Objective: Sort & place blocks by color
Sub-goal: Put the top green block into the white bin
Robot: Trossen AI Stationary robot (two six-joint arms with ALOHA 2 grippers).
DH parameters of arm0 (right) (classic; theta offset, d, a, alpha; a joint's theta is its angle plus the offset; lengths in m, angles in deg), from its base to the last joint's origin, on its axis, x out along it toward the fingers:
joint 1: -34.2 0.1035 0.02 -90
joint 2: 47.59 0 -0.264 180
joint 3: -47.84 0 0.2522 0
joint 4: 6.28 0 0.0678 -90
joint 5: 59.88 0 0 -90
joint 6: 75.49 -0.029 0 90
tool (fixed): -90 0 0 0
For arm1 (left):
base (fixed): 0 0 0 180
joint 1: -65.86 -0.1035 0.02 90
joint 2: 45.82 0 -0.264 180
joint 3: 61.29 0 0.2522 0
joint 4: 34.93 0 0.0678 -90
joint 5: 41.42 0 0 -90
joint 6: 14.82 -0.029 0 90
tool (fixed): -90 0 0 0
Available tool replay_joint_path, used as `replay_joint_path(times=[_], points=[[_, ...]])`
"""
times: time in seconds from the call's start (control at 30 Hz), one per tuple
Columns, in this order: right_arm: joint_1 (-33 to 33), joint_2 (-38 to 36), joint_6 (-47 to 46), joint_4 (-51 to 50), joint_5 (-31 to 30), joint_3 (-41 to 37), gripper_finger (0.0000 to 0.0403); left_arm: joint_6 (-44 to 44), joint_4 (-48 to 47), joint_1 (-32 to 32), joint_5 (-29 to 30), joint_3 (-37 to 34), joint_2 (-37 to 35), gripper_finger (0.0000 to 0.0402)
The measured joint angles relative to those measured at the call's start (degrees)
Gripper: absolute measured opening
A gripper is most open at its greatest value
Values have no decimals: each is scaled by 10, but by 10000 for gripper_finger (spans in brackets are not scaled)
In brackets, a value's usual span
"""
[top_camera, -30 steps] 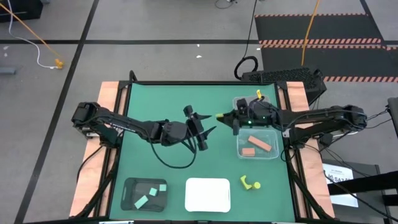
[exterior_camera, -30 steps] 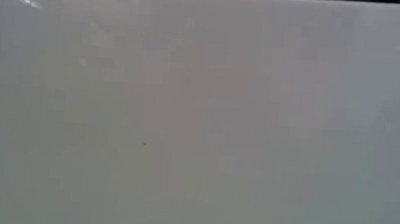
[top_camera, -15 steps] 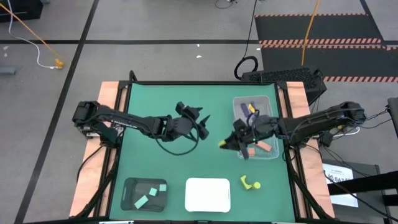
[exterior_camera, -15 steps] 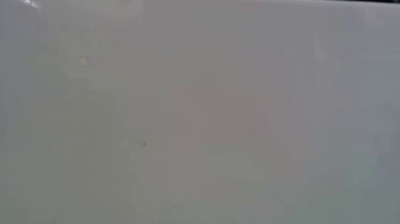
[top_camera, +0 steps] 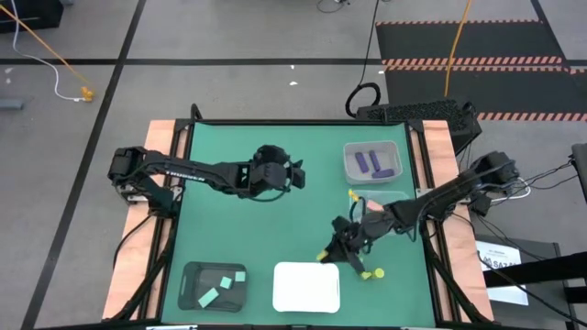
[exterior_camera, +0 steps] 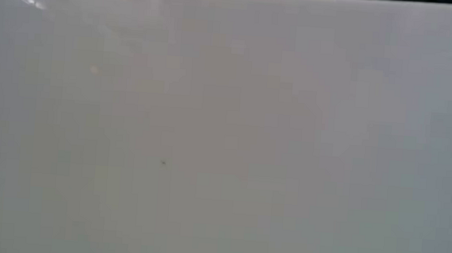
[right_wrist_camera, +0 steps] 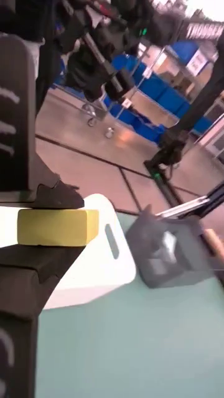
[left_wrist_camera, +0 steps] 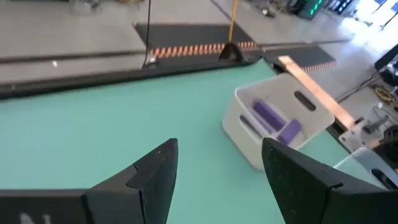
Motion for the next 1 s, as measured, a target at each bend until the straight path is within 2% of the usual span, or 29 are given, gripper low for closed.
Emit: replay_joint_path(times=[0.23,0.4,0.6,0.8,0.9,1.0], points=[[23,81,-18,57,15,49,38,40,-44,20,-43,0,0,232],[26,132,-31,58,14,105,38,41,-60,44,-46,0,0,232],[32,169,-81,26,11,121,38,41,-79,87,-48,0,0,232],[57,183,-144,-27,-35,121,38,41,-115,116,-48,0,0,232],[69,188,-150,-21,-76,121,39,46,-124,125,-47,0,0,232],[78,188,-149,-17,-105,121,76,46,-127,133,-47,0,0,232]])
